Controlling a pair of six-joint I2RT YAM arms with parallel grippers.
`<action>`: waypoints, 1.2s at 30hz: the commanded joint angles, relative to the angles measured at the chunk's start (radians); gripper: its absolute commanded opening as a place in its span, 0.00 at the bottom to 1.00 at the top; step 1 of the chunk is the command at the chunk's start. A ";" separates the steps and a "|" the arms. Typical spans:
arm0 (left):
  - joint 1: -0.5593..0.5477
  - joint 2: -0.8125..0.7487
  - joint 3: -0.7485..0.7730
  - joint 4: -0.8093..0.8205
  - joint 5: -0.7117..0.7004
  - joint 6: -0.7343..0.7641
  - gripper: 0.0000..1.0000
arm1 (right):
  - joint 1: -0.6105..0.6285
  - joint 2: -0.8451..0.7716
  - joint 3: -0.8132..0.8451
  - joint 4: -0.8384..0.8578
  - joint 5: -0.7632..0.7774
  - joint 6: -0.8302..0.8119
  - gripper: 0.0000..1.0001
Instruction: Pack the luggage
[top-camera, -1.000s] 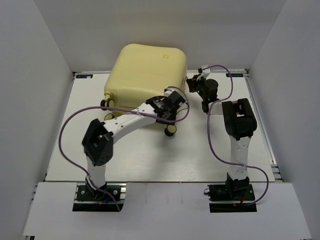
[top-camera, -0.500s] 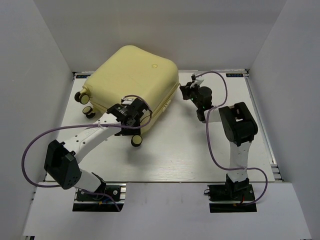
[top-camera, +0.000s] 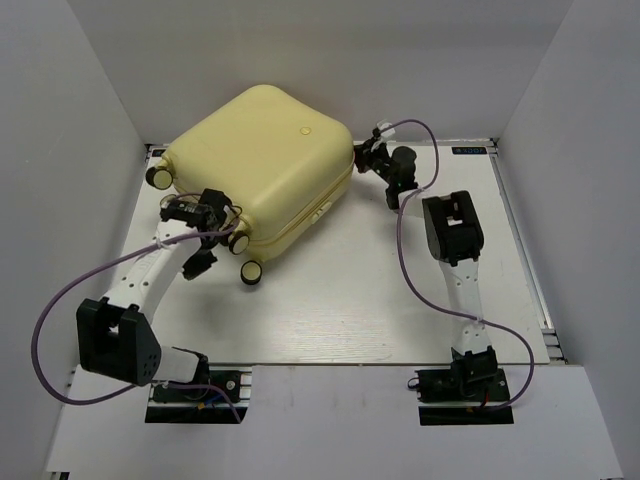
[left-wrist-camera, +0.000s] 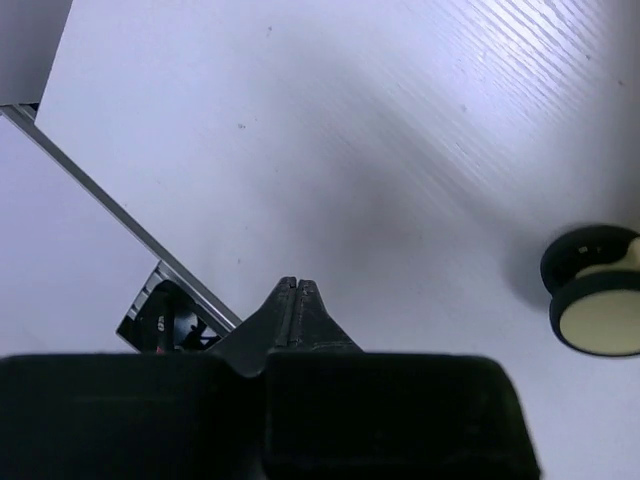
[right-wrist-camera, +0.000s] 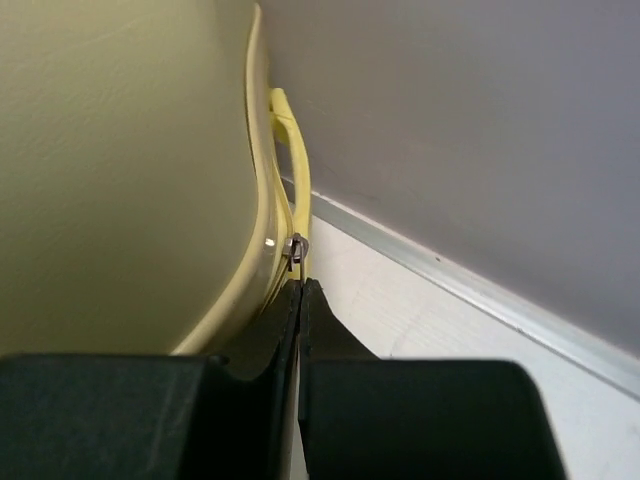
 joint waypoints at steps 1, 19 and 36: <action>0.057 0.036 0.026 0.063 0.024 0.055 0.00 | -0.040 0.038 0.173 0.038 -0.182 -0.029 0.00; 0.354 0.560 0.638 0.293 0.299 0.241 0.31 | -0.019 -0.166 -0.186 0.260 -0.555 0.130 0.00; 0.193 0.820 0.939 0.464 0.993 0.655 0.82 | 0.039 -0.483 -0.613 0.337 -0.624 0.063 0.00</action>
